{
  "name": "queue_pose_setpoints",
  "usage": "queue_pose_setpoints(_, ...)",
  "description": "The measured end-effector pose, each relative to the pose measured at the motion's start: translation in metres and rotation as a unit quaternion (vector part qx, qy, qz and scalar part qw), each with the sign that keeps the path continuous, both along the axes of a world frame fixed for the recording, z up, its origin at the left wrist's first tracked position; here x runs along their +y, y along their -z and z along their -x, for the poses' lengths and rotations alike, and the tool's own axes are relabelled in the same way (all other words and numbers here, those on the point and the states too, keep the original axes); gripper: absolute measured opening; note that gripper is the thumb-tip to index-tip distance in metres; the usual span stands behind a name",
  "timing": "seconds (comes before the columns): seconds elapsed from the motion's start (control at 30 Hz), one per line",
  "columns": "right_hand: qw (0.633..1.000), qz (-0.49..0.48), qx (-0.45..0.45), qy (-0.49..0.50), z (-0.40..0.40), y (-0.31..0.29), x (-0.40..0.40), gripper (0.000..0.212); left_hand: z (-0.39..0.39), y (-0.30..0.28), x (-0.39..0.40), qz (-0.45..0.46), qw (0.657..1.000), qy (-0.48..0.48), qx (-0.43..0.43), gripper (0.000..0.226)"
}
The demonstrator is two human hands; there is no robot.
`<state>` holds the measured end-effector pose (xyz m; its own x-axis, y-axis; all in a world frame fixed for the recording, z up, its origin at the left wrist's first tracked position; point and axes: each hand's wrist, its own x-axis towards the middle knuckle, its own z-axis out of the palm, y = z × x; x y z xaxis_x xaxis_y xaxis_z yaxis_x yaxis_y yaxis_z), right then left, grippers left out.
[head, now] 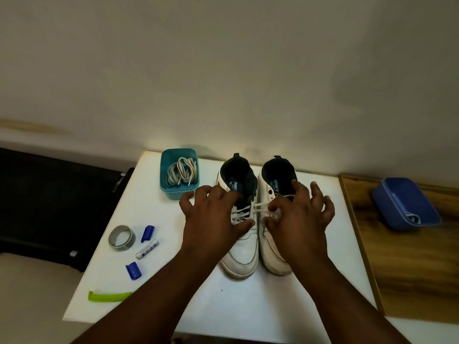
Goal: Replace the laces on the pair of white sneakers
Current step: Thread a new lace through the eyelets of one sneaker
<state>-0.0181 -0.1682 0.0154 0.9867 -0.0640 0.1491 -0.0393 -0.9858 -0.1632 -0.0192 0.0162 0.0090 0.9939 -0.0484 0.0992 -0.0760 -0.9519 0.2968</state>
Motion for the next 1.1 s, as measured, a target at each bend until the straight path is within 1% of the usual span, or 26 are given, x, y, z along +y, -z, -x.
queue_pose_setpoints(0.07,0.999,0.033,0.002,0.017,0.002,0.0,-0.002,0.012,0.0,-0.001,0.0,0.0,1.0,-0.001,0.006,0.059)
queue_pose_setpoints(0.13,0.998,0.049,-0.031,0.021,0.002,-0.005,-0.004,0.008,0.001,-0.002,-0.001,0.011,1.0,-0.004,-0.009,0.058)
queue_pose_setpoints(0.17,0.997,0.046,-0.06,0.017,0.002,-0.01,-0.004,0.007,0.002,-0.001,-0.002,0.036,0.999,0.002,-0.034,0.056)
queue_pose_setpoints(0.2,0.995,0.037,-0.091,0.012,0.002,-0.015,-0.003,0.008,0.003,-0.001,-0.004,0.08,0.995,0.018,-0.065,0.055)
queue_pose_setpoints(0.27,0.99,0.018,-0.141,-0.004,0.004,-0.028,0.003,0.01,0.003,-0.006,-0.01,0.174,0.975,0.092,-0.107,0.053)
queue_pose_setpoints(0.3,0.987,0.004,-0.157,-0.011,0.005,-0.034,0.007,0.012,0.003,-0.011,-0.013,0.214,0.962,0.133,-0.103,0.056)
queue_pose_setpoints(0.33,0.985,-0.017,-0.173,-0.018,0.006,-0.039,0.009,0.014,0.005,-0.015,-0.016,0.251,0.95,0.169,-0.081,0.061)
queue_pose_setpoints(0.37,0.981,-0.044,-0.189,-0.026,0.007,-0.043,0.011,0.016,0.007,-0.017,-0.019,0.282,0.939,0.194,-0.039,0.065)
queue_pose_setpoints(0.43,0.968,-0.099,-0.228,-0.038,0.008,-0.047,0.01,0.02,0.013,-0.016,-0.021,0.341,0.913,0.215,0.058,0.065)
queue_pose_setpoints(0.47,0.96,-0.123,-0.249,-0.04,0.008,-0.047,0.009,0.022,0.015,-0.014,-0.021,0.358,0.905,0.214,0.083,0.056)
queue_pose_setpoints(0.53,0.944,-0.202,-0.26,-0.024,0.006,-0.049,0.007,0.029,0.015,-0.011,-0.019,0.365,0.909,0.188,0.078,0.016)
queue_pose_setpoints(0.57,0.937,-0.249,-0.245,-0.007,0.004,-0.049,0.005,0.033,0.014,-0.013,-0.018,0.367,0.911,0.175,0.072,0.016)
queue_pose_setpoints(0.6,0.931,-0.288,-0.224,0.01,0.002,-0.048,0.004,0.036,0.014,-0.014,-0.017,0.375,0.909,0.164,0.075,0.032)
queue_pose_setpoints(0.67,0.914,-0.352,-0.2,0.014,0.0,-0.045,0.003,0.038,0.013,-0.016,-0.014,0.401,0.897,0.142,0.117,0.05)
queue_pose_setpoints(0.7,0.902,-0.385,-0.196,0.001,0.001,-0.043,0.004,0.035,0.014,-0.016,-0.013,0.41,0.89,0.137,0.142,0.056)
queue_pose_setpoints(0.77,0.885,-0.428,-0.183,-0.023,0.003,-0.041,0.011,0.022,0.015,-0.019,-0.015,0.436,0.873,0.126,0.177,0.063)
queue_pose_setpoints(0.83,0.879,-0.442,-0.166,-0.059,0.008,-0.038,0.022,0.009,0.014,-0.024,-0.019,0.49,0.843,0.09,0.203,0.061)
queue_pose_setpoints(0.87,0.878,-0.443,-0.162,-0.081,0.01,-0.037,0.026,0.007,0.013,-0.029,-0.021,0.521,0.822,0.057,0.224,0.057)
queue_pose_setpoints(0.93,0.884,-0.414,-0.17,-0.135,0.012,-0.035,0.03,0.008,0.007,-0.033,-0.017,0.598,0.755,-0.007,0.27,0.048)
queue_pose_setpoints(0.97,0.891,-0.388,-0.174,-0.161,0.013,-0.034,0.029,0.008,0.005,-0.032,-0.014,0.639,0.715,-0.028,0.281,0.045)
queue_pose_setpoints(1.0,0.897,-0.36,-0.177,-0.186,0.014,-0.033,0.028,0.008,0.003,-0.032,-0.011,0.67,0.685,-0.036,0.284,0.04)
queue_pose_setpoints(1.03,0.9,-0.339,-0.18,-0.206,0.014,-0.031,0.027,0.009,0.003,-0.032,-0.008,0.692,0.664,-0.031,0.283,0.035)
queue_pose_setpoints(1.1,0.901,-0.317,-0.184,-0.232,0.014,-0.03,0.025,0.011,0.002,-0.034,-0.007,0.714,0.644,-0.024,0.273,0.029)
